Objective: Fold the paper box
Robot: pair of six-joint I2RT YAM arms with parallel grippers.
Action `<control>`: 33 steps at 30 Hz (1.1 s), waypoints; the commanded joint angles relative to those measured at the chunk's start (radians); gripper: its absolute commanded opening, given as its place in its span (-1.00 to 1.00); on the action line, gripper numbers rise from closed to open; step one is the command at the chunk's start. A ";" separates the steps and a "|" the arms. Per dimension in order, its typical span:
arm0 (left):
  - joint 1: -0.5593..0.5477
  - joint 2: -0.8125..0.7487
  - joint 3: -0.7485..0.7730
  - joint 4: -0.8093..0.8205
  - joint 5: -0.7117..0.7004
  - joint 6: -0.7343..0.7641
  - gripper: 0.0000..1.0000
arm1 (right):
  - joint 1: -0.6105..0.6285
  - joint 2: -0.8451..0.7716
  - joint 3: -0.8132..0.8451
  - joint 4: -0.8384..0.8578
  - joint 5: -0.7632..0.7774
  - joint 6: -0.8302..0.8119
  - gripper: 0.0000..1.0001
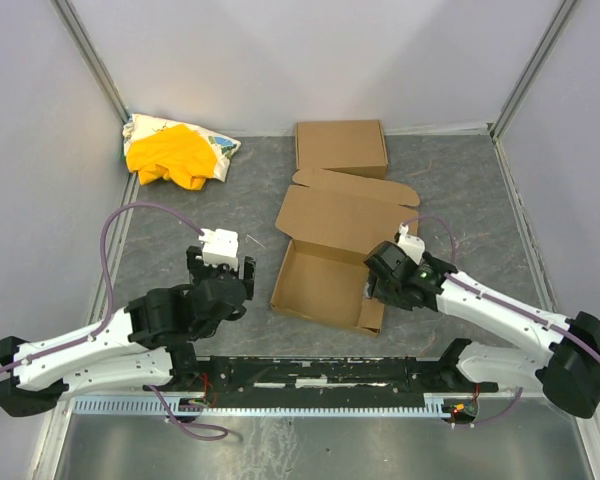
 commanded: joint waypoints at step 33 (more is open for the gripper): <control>0.005 -0.044 -0.054 0.118 0.041 -0.036 0.74 | 0.040 0.412 0.194 -0.169 0.268 -0.140 -0.47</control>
